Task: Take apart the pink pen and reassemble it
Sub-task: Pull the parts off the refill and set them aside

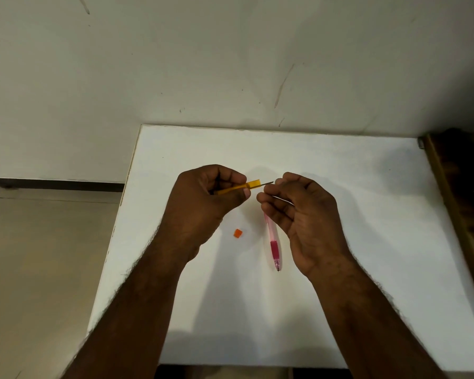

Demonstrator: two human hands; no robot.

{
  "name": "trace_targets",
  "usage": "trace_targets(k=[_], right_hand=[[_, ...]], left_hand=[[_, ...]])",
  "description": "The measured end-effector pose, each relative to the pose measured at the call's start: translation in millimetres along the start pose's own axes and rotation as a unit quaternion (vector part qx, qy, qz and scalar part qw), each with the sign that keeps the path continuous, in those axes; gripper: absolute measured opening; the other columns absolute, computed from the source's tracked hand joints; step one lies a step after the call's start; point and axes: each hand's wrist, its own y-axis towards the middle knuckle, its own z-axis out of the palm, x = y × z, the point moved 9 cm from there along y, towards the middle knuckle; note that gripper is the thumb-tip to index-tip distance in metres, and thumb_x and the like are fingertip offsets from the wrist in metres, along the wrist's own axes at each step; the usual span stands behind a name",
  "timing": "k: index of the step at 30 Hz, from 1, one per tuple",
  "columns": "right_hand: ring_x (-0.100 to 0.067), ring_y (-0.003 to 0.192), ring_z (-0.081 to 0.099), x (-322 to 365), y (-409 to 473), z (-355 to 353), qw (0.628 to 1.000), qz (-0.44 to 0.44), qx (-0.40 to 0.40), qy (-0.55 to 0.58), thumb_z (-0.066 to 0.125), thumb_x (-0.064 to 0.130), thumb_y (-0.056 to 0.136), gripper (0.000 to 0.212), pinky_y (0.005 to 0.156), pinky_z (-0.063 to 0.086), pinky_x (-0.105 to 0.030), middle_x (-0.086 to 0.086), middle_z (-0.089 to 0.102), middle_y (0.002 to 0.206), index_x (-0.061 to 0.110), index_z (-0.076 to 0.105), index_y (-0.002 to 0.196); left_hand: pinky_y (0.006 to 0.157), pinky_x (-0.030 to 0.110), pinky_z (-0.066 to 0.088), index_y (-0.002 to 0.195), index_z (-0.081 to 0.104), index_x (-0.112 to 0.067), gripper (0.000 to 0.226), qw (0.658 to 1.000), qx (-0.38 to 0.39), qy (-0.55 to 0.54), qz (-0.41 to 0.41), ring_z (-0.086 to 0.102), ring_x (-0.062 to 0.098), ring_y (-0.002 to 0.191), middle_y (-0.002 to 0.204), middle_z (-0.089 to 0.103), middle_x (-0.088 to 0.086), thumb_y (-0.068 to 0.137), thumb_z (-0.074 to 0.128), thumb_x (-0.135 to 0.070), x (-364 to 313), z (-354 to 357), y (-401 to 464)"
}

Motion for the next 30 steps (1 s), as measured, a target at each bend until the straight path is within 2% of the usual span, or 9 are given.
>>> trace_targets(k=[5,9,16,30], right_hand=[[-0.03,0.083,0.08,1.0,-0.2,-1.1,1.0,-0.011,-0.007,-0.01,0.076,0.007,0.09,0.033,0.075,0.064,-0.032,-0.011,0.081,0.085,0.012,0.063,0.119],[-0.029,0.082,0.08,1.8,0.3,-2.1,1.0,-0.019,-0.011,-0.019,0.077,0.005,0.089,0.032,0.073,0.064,-0.031,-0.011,0.081,0.084,0.016,0.063,0.116],[-0.028,0.08,0.08,5.0,0.7,-2.6,0.999,-0.041,-0.011,-0.026,0.076,0.005,0.09,0.031,0.071,0.062,-0.029,-0.012,0.08,0.083,0.016,0.063,0.115],[-0.023,0.076,0.079,12.8,0.3,-7.2,0.994,-0.072,-0.039,-0.078,0.077,0.006,0.089,0.031,0.07,0.063,-0.029,-0.006,0.08,0.081,0.018,0.063,0.114]], left_hand=[[0.063,0.028,0.057,0.088,0.077,-0.026,0.013,1.0,0.005,-0.008,-0.004,0.074,0.016,0.078,0.081,0.077,-0.004,0.079,0.083,-0.02,0.1,0.6,-0.7],[0.05,0.016,0.048,0.087,0.077,-0.026,0.012,1.0,0.003,-0.008,-0.003,0.069,0.008,0.068,0.078,0.077,-0.005,0.079,0.083,-0.02,-1.7,0.1,-1.7],[0.058,0.021,0.053,0.088,0.077,-0.024,0.012,1.0,0.008,-0.017,-0.002,0.073,0.022,0.08,0.081,0.077,-0.003,0.079,0.083,-0.019,-2.1,1.5,-1.6],[0.051,0.016,0.05,0.087,0.077,-0.025,0.012,1.0,0.002,-0.005,-0.003,0.072,0.012,0.072,0.079,0.077,-0.005,0.079,0.084,-0.021,-3.8,1.2,-3.0]])
